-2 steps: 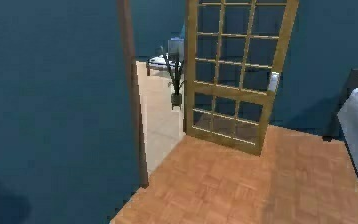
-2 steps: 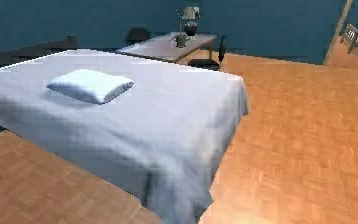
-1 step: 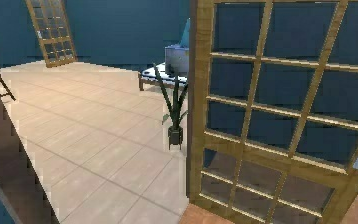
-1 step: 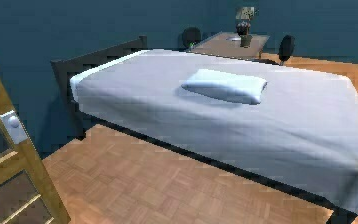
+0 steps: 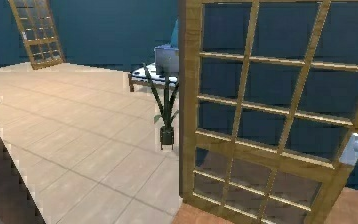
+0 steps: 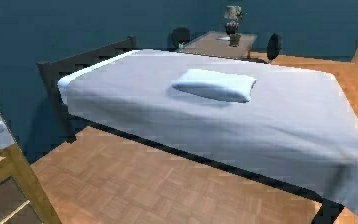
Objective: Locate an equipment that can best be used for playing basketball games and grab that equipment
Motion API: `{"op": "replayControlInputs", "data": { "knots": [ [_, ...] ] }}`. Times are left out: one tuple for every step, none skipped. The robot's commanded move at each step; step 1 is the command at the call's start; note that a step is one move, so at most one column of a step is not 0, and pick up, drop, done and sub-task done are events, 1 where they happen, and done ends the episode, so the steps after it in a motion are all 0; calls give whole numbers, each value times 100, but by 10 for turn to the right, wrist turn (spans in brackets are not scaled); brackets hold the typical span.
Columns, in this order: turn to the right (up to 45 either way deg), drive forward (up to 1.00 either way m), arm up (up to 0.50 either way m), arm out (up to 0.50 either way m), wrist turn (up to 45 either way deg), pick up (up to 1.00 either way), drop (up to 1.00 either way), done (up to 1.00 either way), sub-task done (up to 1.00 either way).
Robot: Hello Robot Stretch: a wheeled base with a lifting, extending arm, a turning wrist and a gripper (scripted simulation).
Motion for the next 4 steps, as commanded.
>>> {"op": "replayControlInputs", "data": {
  "knots": [
    [240, 0, 0, 0, 0, 0, 0, 0, 0],
    [0, 30, 0, 0, 0, 0, 0, 0, 0],
    [-300, 0, 0, 0, 0, 0, 0, 0, 0],
    [0, 10, 0, 0, 0, 0, 0, 0, 0]
  ]
}}
